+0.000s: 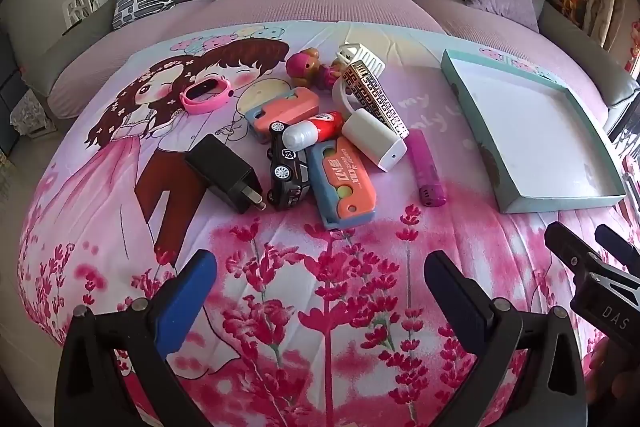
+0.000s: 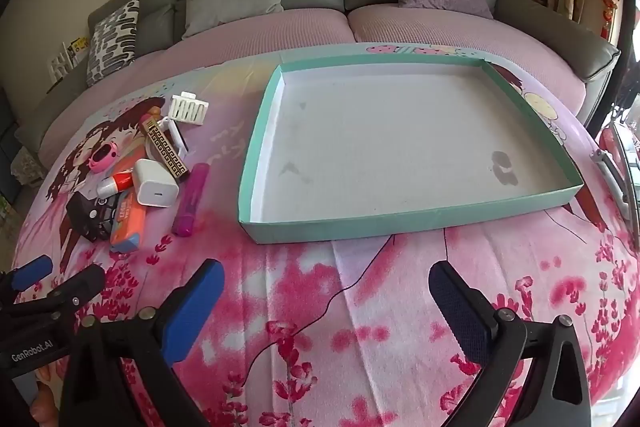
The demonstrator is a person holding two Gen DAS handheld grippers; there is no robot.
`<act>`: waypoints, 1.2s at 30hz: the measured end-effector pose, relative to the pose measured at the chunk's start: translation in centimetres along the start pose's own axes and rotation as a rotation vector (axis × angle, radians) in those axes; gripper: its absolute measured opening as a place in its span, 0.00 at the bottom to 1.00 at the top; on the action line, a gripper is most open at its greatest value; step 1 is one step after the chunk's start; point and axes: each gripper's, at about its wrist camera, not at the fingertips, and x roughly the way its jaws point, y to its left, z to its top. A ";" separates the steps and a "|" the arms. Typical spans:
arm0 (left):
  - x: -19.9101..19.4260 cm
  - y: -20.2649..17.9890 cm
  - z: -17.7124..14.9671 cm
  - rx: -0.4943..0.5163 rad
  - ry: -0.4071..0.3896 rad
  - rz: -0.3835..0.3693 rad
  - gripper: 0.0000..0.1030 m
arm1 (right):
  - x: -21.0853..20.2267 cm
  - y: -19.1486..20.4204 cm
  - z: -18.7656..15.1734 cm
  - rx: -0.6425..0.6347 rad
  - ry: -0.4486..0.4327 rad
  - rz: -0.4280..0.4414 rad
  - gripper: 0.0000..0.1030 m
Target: Organize rigid objects
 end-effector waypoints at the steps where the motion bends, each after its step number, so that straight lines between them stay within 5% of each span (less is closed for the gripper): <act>1: 0.0 0.0 0.0 -0.003 0.001 -0.001 1.00 | 0.0 0.0 0.0 0.001 0.002 0.002 1.00; 36: 0.1 0.1 0.1 0.005 0.009 0.019 1.00 | 0.2 -0.1 0.0 0.003 0.013 0.002 1.00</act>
